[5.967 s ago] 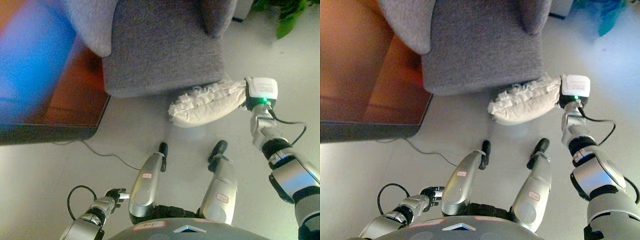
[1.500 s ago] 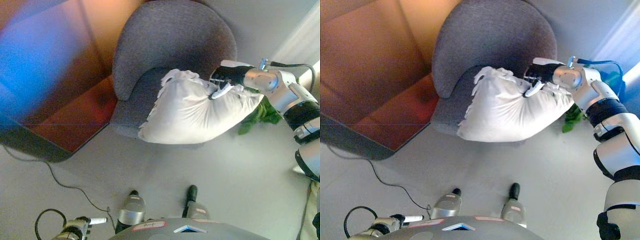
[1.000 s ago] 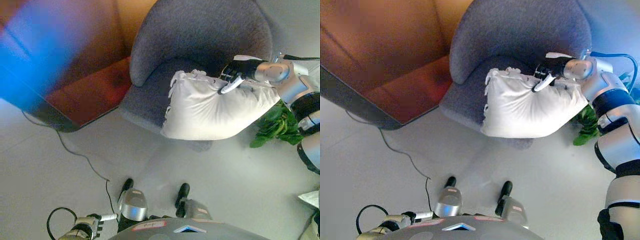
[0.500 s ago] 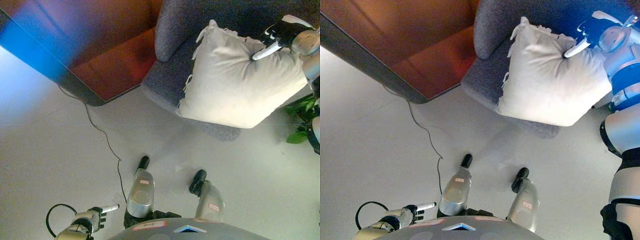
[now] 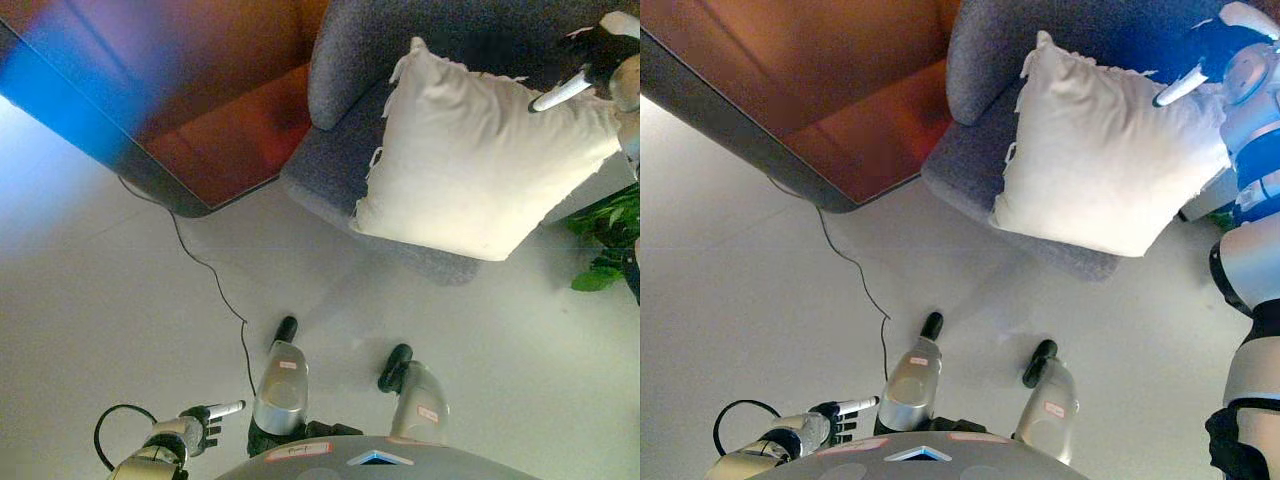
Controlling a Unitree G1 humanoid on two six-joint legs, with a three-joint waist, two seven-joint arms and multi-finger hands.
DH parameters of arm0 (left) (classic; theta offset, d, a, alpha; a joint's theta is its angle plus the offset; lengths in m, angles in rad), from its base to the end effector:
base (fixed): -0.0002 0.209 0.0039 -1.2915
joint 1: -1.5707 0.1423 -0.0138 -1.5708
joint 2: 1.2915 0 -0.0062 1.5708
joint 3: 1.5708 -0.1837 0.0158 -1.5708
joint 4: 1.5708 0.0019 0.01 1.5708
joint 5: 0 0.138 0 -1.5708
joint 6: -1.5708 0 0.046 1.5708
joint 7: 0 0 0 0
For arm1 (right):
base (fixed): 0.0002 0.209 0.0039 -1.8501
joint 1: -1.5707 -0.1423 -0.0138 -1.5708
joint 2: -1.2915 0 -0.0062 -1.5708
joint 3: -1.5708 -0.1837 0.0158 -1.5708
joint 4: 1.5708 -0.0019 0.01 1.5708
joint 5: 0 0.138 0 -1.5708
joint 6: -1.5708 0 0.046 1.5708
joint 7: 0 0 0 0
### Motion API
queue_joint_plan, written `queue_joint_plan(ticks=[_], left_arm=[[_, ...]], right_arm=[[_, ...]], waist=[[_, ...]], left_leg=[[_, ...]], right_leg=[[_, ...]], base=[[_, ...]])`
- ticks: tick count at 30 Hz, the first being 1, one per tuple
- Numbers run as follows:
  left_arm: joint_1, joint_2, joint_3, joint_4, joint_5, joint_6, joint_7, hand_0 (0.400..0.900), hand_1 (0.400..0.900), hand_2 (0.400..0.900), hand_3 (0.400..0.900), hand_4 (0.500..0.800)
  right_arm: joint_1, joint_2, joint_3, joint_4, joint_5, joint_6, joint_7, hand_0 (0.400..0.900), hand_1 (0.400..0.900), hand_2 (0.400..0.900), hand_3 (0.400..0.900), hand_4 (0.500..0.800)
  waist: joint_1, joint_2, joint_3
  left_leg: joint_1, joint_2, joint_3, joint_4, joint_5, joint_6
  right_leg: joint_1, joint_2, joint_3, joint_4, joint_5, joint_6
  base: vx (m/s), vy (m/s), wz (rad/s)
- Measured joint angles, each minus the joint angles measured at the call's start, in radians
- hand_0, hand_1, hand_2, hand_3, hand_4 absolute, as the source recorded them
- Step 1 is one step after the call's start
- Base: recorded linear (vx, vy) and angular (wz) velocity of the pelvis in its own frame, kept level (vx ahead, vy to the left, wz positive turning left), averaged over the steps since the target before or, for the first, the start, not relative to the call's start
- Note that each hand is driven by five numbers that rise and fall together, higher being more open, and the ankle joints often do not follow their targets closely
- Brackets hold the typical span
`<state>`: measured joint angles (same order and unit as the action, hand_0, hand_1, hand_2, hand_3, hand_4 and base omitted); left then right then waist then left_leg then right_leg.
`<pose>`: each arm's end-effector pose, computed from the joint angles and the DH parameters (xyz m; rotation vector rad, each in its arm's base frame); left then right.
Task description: Pick up the pillow and put it on the sofa.
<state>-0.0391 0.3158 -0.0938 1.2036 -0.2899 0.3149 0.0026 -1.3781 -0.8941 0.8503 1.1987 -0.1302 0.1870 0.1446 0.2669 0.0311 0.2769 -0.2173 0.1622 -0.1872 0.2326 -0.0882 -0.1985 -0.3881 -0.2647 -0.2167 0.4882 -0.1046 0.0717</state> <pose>0.0771 0.2508 -0.1070 0.0397 1.4474 0.2923 0.3388 -0.3102 0.2780 -1.2922 0.3241 -0.3472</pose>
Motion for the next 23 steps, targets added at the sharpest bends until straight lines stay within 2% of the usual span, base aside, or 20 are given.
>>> queue_joint_plan(ticks=[6,8,10,14,17,19,21,23], left_arm=[[0.012,0.005,0.004,0.0,0.006,0.002,-0.01,0.9,0.9,0.9,0.9,0.8],[0.013,0.012,0.004,0.002,0.013,0.011,-0.014,0.9,0.9,0.9,0.9,0.8],[0.01,0.015,0.002,0.002,0.02,0.013,-0.015,0.9,0.9,0.9,0.9,0.8],[-0.001,0.028,0.002,0.002,0.021,0.016,-0.016,0.9,0.9,0.9,0.9,0.8],[-0.016,0.037,-0.002,0.01,0.021,0.033,-0.015,0.9,0.9,0.9,0.9,0.8],[-0.032,0.037,-0.007,0.027,0.021,0.041,-0.013,0.9,0.9,0.9,0.9,0.8],[-0.048,0.033,-0.009,0.037,0.021,0.041,-0.012,0.9,0.9,0.9,0.9,0.8],[-0.056,0.032,-0.016,0.047,0.02,0.04,-0.012,0.9,0.9,0.9,0.9,0.8]], right_arm=[[0.044,-0.029,-0.104,0.007,0.005,0.051,0.027,0.9,0.9,0.9,0.9,0.8],[0.116,-0.03,-0.17,0.009,0.004,0.049,0.029,0.9,0.9,0.9,0.9,0.8],[0.209,-0.03,-0.204,0.008,0.001,0.038,0.035,0.9,0.9,0.9,0.9,0.8],[0.408,-0.014,-0.313,0.01,0.006,-0.014,0.043,0.9,0.9,0.9,0.9,0.8],[0.571,0.055,-0.395,0.005,0.02,-0.052,0.048,0.9,0.9,0.9,0.9,0.8],[0.707,0.135,-0.435,0.008,0.02,-0.07,0.053,0.9,0.9,0.9,0.9,0.8],[0.833,0.219,-0.437,0.008,0.017,-0.07,0.056,0.9,0.9,0.9,0.9,0.8],[0.946,0.315,-0.442,0.022,0.019,-0.064,0.055,0.9,0.9,0.9,0.9,0.8]], waist=[[-0.043,-0.005,-0.019],[-0.044,-0.015,-0.056],[-0.064,-0.023,-0.088],[-0.074,-0.024,-0.135],[-0.109,-0.026,-0.154],[-0.131,-0.026,-0.173],[-0.136,-0.025,-0.176],[-0.157,-0.021,-0.183]], left_leg=[[0.088,0.021,0.042,-0.041,0.0,-0.001],[0.113,0.027,0.062,-0.06,0.0,-0.001],[0.146,0.032,0.085,-0.075,0.002,-0.004],[0.203,0.042,0.116,-0.108,0.0,-0.001],[0.234,0.039,0.142,-0.116,-0.003,0.005],[0.251,0.039,0.146,-0.127,-0.005,0.007],[0.278,0.038,0.17,-0.134,-0.007,0.009],[0.283,0.033,0.17,-0.136,-0.007,0.011]], right_leg=[[0.078,0.024,0.011,-0.058,0.013,0.013],[0.099,0.032,0.015,-0.083,0.018,0.019],[0.133,0.04,0.02,-0.116,0.027,0.026],[0.19,0.061,0.035,-0.186,0.054,0.035],[0.22,0.068,0.05,-0.221,0.07,0.04],[0.237,0.07,0.054,-0.241,0.075,0.042],[0.248,0.075,0.075,-0.253,0.081,0.041],[0.255,0.075,0.077,-0.262,0.088,0.046]], base=[[0.03,0.032,-0.17],[0.02,0.008,-0.16],[0.02,0.016,-0.19],[-0.04,0.032,-0.2],[-0.04,0.051,-0.2],[-0.01,0.052,-0.18],[0.0,0.051,-0.15],[-0.02,0.042,-0.13]])
